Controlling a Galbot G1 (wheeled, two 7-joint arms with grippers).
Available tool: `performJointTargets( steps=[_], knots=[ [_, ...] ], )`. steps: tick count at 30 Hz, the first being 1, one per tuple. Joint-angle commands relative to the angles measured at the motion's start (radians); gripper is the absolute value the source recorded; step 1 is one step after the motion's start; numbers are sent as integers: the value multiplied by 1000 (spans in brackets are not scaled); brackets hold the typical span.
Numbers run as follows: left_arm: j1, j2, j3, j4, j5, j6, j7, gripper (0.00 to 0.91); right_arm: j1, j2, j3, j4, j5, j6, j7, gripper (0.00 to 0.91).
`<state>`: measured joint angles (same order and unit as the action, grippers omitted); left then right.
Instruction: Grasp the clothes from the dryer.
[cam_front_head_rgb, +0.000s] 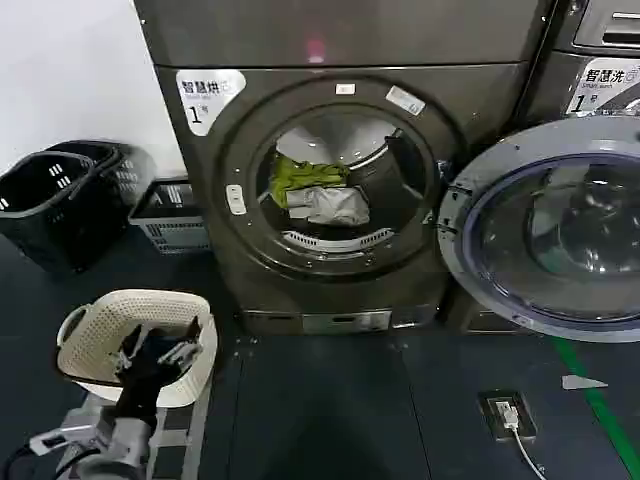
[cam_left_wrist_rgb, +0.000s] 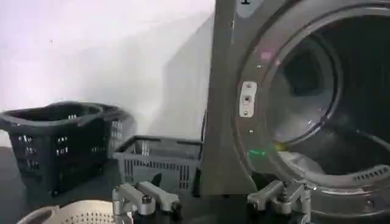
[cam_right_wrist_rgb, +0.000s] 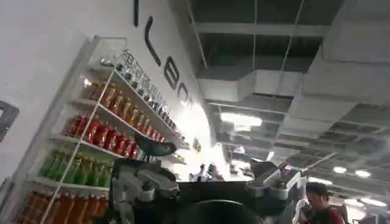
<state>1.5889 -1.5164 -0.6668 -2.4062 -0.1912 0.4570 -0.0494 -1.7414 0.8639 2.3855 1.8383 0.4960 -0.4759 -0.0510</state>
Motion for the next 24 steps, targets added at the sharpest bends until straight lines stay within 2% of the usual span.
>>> performJointTargets(
  steps=[1, 4, 24],
  knots=[
    [1, 1, 1, 11, 16, 4, -5, 907, 1, -1, -1, -2, 17, 14, 0, 907],
    [6, -5, 12, 6, 21, 2, 1, 907, 4, -1, -11, 3, 29, 30, -20, 907],
    [1, -2, 17, -2, 13, 2, 9, 907, 1, 7, -11, 22, 48, 41, -18, 907]
  ],
)
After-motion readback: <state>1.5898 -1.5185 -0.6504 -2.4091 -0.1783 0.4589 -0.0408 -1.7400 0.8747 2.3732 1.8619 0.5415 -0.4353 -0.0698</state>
